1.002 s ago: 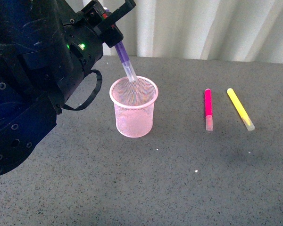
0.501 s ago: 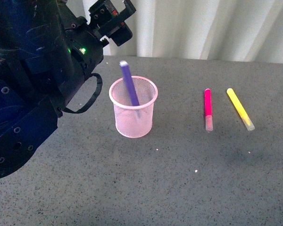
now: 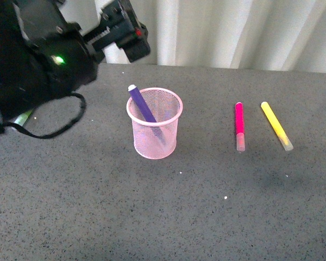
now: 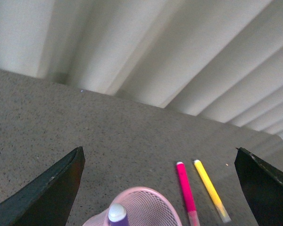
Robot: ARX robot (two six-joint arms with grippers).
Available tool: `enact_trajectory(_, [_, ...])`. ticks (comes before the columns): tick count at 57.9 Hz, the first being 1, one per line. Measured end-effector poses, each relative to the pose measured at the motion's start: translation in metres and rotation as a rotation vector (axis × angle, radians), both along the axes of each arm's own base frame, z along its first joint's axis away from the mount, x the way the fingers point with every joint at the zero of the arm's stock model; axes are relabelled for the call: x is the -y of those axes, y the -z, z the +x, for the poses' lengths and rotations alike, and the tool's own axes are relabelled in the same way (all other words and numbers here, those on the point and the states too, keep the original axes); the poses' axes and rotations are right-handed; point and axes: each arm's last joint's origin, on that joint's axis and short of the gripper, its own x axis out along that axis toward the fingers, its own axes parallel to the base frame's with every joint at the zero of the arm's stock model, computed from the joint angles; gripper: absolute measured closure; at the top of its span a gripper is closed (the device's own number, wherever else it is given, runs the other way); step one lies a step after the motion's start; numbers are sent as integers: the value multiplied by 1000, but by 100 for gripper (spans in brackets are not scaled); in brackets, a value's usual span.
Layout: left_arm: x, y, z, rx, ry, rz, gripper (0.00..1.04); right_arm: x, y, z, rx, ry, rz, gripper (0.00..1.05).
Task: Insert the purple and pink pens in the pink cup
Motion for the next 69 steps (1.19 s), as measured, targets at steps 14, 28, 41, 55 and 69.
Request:
enact_trajectory(14, [-80, -62, -57, 29, 187, 102, 7, 0, 0, 0, 0, 0, 0, 7])
enact_trajectory(28, [-143, -69, -103, 35, 83, 133, 7, 0, 0, 0, 0, 0, 0, 7])
enact_trajectory(41, [-149, -49, -131, 204, -369, 410, 36, 0, 0, 0, 0, 0, 0, 7])
enact_trajectory(55, [-131, -35, -158, 211, -386, 458, 77, 0, 0, 0, 0, 0, 0, 7])
enact_trajectory(69, [-120, -37, -176, 223, -393, 469, 101, 0, 0, 0, 0, 0, 0, 7])
